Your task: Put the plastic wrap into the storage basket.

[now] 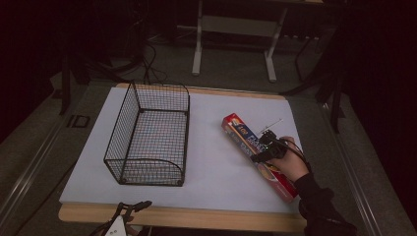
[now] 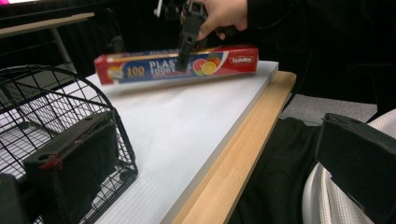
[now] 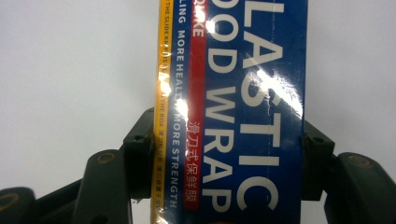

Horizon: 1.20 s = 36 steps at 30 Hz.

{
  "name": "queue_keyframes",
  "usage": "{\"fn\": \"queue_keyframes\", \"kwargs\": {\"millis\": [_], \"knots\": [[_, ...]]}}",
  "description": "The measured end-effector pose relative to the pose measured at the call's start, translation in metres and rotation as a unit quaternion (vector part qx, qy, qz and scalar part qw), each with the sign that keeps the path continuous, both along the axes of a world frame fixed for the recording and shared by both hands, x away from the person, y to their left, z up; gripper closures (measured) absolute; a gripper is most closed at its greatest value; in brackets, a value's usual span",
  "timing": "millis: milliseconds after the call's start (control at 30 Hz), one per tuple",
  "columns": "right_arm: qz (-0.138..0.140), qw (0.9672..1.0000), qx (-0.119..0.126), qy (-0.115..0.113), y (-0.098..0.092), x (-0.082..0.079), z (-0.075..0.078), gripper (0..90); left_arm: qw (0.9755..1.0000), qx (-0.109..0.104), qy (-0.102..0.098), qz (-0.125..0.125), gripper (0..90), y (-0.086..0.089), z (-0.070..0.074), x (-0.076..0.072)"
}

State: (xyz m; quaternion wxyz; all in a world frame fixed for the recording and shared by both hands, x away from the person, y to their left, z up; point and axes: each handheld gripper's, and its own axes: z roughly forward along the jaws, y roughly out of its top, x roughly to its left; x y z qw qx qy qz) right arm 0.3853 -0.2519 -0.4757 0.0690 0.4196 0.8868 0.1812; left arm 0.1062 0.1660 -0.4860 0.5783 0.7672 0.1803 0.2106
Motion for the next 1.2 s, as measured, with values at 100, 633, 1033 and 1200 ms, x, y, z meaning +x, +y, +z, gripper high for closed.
{"fn": "queue_keyframes", "kwargs": {"millis": [100, 633, 1033, 1200], "knots": [[-0.010, 0.9998, 0.004, -0.018, 0.004, -0.002, 0.012, 39.2, 1.0000, 0.000, 0.000, 0.001, 0.1, 0.000, 0.000, 0.000], [0.000, 0.9970, 0.037, -0.067, 0.045, -0.001, 0.070, 39.2, 1.0000, 0.001, -0.001, 0.001, 0.1, 0.001, 0.000, 0.000], [0.018, 0.9938, 0.043, -0.101, 0.097, -0.001, 0.105, 39.3, 1.0000, -0.002, 0.000, 0.001, 0.1, 0.002, 0.000, 0.000], [0.016, 0.9919, 0.054, -0.114, 0.115, 0.001, 0.120, 39.4, 1.0000, -0.003, 0.000, 0.001, 0.1, 0.002, 0.000, 0.000]]}}
